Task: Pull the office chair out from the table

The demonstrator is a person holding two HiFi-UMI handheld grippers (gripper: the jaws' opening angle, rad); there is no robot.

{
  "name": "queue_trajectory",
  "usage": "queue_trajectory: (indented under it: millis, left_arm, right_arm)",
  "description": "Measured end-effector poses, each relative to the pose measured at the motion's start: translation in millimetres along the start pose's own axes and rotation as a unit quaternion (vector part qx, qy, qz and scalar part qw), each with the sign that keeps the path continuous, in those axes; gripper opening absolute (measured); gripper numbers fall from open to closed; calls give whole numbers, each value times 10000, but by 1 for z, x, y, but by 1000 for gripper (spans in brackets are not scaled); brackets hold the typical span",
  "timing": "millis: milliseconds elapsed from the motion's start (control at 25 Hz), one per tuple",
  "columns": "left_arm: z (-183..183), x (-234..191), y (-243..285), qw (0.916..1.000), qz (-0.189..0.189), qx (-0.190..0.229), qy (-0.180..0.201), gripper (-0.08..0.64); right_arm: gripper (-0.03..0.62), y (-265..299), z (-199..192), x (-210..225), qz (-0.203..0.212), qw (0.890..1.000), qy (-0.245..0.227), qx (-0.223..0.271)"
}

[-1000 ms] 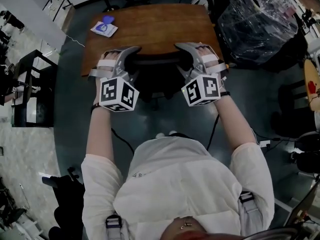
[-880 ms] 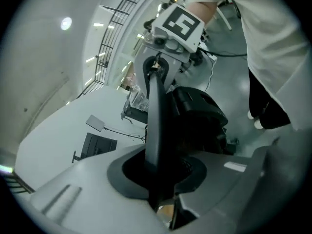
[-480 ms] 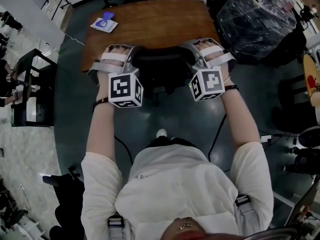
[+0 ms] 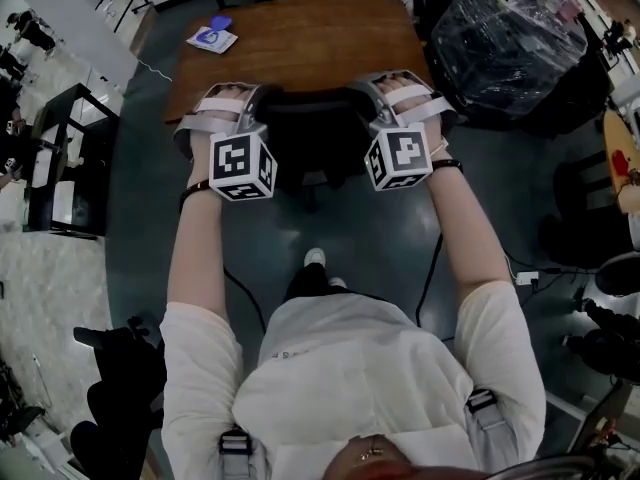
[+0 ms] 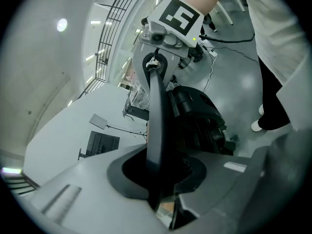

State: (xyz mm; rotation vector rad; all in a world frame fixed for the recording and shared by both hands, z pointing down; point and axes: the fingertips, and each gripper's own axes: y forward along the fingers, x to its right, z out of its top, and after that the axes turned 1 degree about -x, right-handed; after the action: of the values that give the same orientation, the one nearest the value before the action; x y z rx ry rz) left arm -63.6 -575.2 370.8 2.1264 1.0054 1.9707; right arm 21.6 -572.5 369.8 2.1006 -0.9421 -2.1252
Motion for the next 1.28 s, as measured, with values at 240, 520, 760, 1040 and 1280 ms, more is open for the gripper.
queue_trajectory:
  millis: [240, 520, 760, 1040, 1280]
  left_arm:
    - [22, 20, -29, 9999, -7, -11, -140, 88]
    - [48, 50, -65, 9996, -225, -18, -141, 77]
    - [67, 71, -103, 10000, -38, 7, 54, 57]
    - [80, 97, -147, 9998, -16, 174, 39, 67]
    - [96, 113, -174, 9995, 96, 258, 165, 69]
  right_arm:
    - [26, -41, 12, -17, -139, 9999, -35, 8]
    - [28, -83, 25, -40, -146, 9998, 116, 34]
    - [28, -124, 42, -57, -311, 9995, 92, -25]
    - [37, -167, 72, -80, -625, 9980, 38, -56]
    - [38, -196, 84, -93, -640, 9979, 127, -11]
